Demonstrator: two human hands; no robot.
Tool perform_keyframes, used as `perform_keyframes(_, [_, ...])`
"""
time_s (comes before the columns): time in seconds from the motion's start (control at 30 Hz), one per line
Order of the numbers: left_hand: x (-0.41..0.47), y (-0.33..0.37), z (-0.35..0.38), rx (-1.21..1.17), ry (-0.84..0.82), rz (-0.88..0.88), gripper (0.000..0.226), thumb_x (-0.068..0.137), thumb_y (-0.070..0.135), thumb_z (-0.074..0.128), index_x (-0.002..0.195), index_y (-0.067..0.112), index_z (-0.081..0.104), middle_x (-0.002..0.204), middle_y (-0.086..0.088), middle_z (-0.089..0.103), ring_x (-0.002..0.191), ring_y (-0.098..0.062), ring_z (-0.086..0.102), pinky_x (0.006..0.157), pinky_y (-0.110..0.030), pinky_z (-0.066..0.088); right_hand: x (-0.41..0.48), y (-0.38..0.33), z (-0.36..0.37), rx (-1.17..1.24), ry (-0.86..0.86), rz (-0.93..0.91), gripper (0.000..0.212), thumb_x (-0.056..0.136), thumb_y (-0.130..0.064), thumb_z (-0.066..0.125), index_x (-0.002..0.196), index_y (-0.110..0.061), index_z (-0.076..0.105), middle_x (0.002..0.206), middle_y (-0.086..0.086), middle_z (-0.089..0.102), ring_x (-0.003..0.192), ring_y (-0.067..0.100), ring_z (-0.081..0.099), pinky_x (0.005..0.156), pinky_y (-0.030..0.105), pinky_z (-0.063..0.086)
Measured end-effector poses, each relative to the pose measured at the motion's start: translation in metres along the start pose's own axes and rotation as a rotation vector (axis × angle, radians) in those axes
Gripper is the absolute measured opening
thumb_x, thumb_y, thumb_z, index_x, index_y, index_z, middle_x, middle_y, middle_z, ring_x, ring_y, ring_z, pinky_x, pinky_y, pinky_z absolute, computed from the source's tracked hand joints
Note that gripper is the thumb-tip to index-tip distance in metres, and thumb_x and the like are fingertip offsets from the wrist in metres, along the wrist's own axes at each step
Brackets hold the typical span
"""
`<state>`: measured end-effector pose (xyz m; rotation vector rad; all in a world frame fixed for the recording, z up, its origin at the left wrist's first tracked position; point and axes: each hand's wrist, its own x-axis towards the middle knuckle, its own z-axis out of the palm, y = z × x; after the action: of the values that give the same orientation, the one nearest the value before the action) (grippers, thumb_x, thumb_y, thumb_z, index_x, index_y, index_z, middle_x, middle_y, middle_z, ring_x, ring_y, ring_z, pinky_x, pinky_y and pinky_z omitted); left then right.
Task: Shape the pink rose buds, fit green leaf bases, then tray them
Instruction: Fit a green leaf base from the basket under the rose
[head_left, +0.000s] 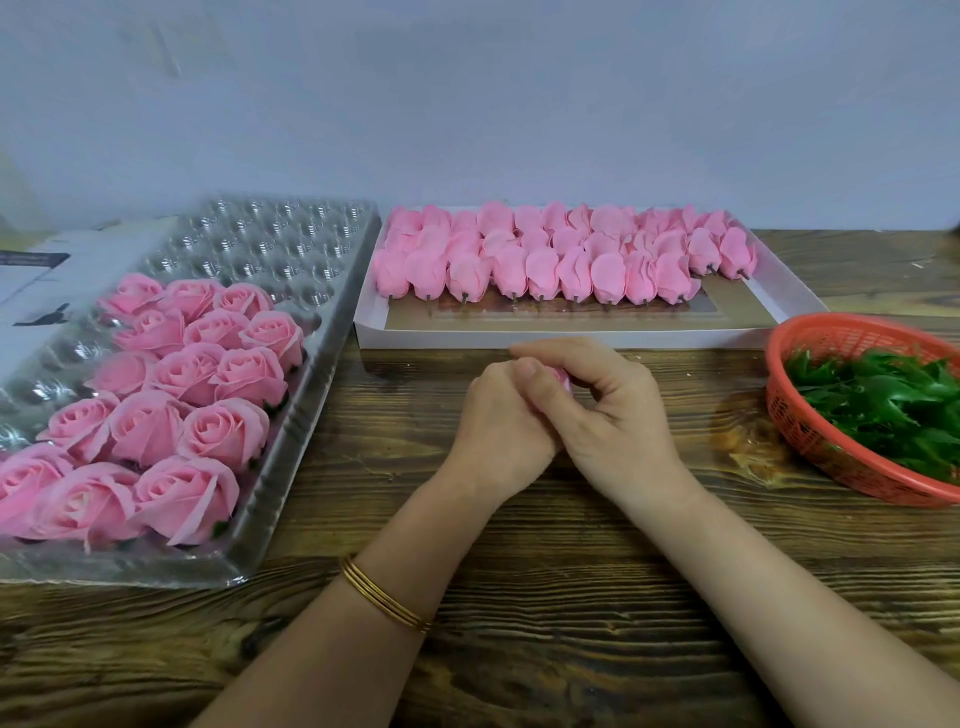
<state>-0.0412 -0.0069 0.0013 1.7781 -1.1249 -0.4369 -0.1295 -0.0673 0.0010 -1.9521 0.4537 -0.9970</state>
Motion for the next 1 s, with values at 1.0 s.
perform_keyframes(1.0, [-0.005,0.005,-0.003,-0.357,-0.188,0.001,0.015,0.074,-0.005,0.078,0.079,0.001,0.066,0.068,-0.003,0.067,0.067,-0.014,0.061,0.067,-0.031,0.051,0.021,-0.011,-0.044,0.562,-0.312,0.376,0.057,0.058,-0.018,0.088,0.112,-0.014,0.069,0.121,0.006,0.069,0.115,0.017,0.062,0.096,0.029,0.051])
